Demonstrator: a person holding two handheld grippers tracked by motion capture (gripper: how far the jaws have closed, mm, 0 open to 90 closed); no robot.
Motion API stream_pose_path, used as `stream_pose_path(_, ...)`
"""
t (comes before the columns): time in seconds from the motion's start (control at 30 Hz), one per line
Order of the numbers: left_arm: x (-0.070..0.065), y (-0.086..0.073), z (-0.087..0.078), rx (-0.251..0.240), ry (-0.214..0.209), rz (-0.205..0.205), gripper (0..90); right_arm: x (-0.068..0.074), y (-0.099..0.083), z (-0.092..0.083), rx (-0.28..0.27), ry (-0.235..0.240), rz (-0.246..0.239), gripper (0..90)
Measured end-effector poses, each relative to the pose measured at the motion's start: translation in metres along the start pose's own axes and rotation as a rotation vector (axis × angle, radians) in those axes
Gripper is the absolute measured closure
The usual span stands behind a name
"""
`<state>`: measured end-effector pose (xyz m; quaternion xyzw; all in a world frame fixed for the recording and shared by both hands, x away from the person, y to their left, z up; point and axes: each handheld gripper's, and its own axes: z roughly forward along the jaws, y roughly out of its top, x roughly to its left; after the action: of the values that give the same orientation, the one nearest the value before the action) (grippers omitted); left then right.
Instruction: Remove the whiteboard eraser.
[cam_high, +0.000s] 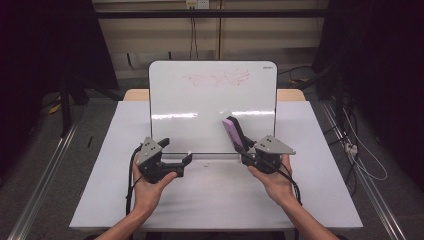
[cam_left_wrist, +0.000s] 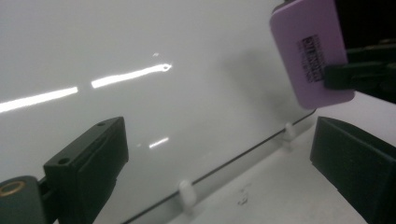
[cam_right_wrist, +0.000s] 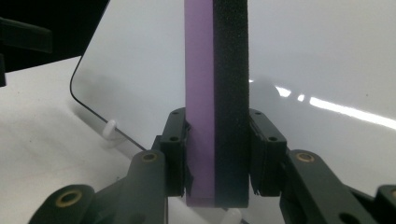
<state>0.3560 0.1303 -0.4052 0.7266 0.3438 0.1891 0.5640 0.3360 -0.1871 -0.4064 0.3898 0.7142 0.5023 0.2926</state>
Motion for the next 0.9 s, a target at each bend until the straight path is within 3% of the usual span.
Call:
stream_pose_path(0.3, -0.011, 0.035, 0.026, -0.042, -0.041, 0.013, 4.1, 0.006, 0.007, 0.006, -0.024, 0.032, 0.013, 64.4)
stream_pose_path(0.57, -0.017, 0.039, 0.036, -0.083, -0.040, 0.018, 5.5, 0.012, 0.005, 0.013, -0.040, 0.066, 0.061, 64.5)
stream_pose_path(0.67, -0.019, 0.042, 0.040, -0.102, -0.042, -0.009, 5.6, 0.016, 0.004, 0.017, -0.045, 0.069, 0.071, 64.5)
stream_pose_path(0.9, -0.019, 0.041, 0.037, -0.121, -0.038, -0.013, 4.9, 0.028, 0.003, 0.024, -0.063, 0.105, 0.117, 64.5)
